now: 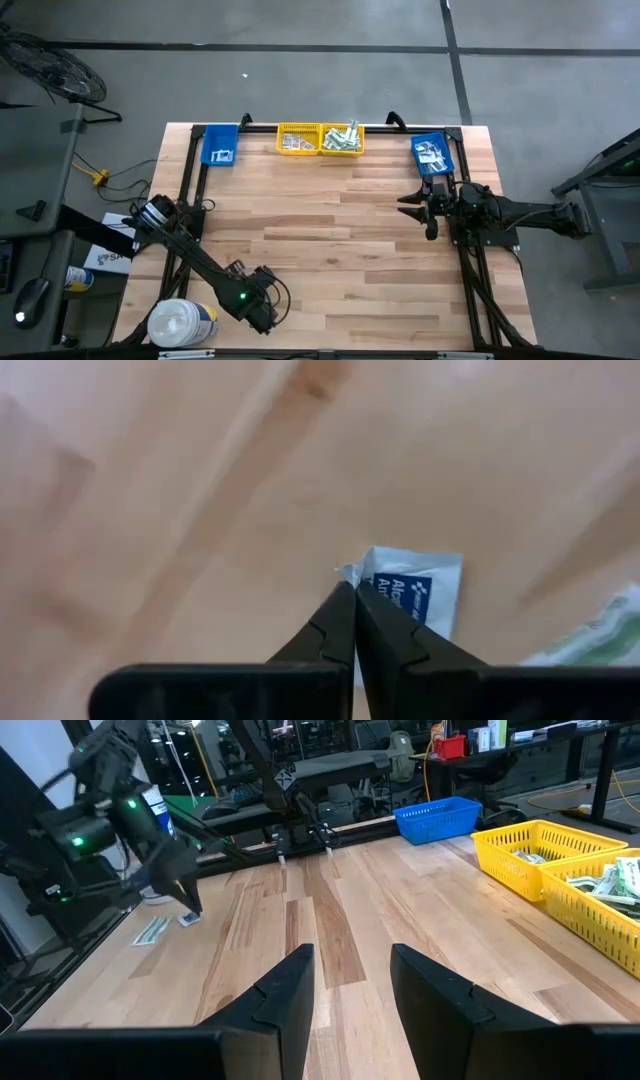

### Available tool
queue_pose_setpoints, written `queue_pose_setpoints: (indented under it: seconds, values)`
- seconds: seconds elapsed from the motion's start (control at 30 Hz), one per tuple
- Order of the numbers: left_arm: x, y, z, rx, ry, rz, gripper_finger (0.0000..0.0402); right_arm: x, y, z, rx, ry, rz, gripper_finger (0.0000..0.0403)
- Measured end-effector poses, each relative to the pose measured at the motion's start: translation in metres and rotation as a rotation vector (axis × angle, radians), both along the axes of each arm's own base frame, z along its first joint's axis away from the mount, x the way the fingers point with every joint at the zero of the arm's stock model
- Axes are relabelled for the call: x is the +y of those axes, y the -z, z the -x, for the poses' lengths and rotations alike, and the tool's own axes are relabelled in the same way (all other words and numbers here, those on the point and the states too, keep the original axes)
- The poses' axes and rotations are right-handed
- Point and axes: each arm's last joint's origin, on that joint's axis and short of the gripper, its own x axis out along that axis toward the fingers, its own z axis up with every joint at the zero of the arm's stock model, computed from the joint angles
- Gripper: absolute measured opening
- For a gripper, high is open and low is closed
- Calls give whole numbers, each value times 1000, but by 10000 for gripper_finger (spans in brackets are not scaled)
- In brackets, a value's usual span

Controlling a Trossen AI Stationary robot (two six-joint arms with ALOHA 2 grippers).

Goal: Pick & Place First Aid Supplies
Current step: Put the blue alcohol pad into the left blue bin

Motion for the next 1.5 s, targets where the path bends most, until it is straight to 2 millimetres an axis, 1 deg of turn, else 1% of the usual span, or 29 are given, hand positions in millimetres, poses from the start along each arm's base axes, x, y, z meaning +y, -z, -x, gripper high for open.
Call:
queue_pose_setpoints:
  seconds: [0.1, 0.23, 0.3, 0.4, 0.6, 0.77, 0.9, 0.97, 1.03, 1.17, 1.23, 1.37, 1.5]
  values:
    - [2, -16, -5, -20, 0, -67, 1, 0, 0, 0, 0, 0, 0, 129]
    - [13, -33, -10, -5, 13, -197, 1, 0, 0, 0, 0, 0, 0, 129]
    - [19, -42, -16, -15, 20, -249, 1, 0, 0, 0, 0, 0, 0, 129]
    - [35, -51, -22, 18, 26, -326, 1, 0, 0, 0, 0, 0, 0, 129]
    - [78, -56, -39, 110, 43, -442, 1, 0, 0, 0, 0, 0, 0, 129]
    - [118, -58, -56, 173, 54, -486, 1, 0, 0, 0, 0, 0, 0, 129]
    - [151, -63, -61, 214, 44, -497, 1, 0, 0, 0, 0, 0, 0, 129]
    - [168, -66, -59, 236, 25, -508, 1, 0, 0, 0, 0, 0, 0, 129]
    - [186, -74, -52, 234, -10, -519, 1, 0, 0, 0, 0, 1, 0, 129]
    - [220, -83, -32, 231, -113, -529, 1, 0, 0, 0, 0, 0, 0, 129]
    - [236, -85, -19, 240, -172, -523, 1, 0, 0, 0, 0, 1, 0, 129]
    - [264, -76, 3, 250, -281, -510, 0, 0, 0, 0, 0, 0, 0, 129]
    - [290, -64, 19, 264, -395, -518, 1, 0, 0, 0, 2, 0, 0, 129]
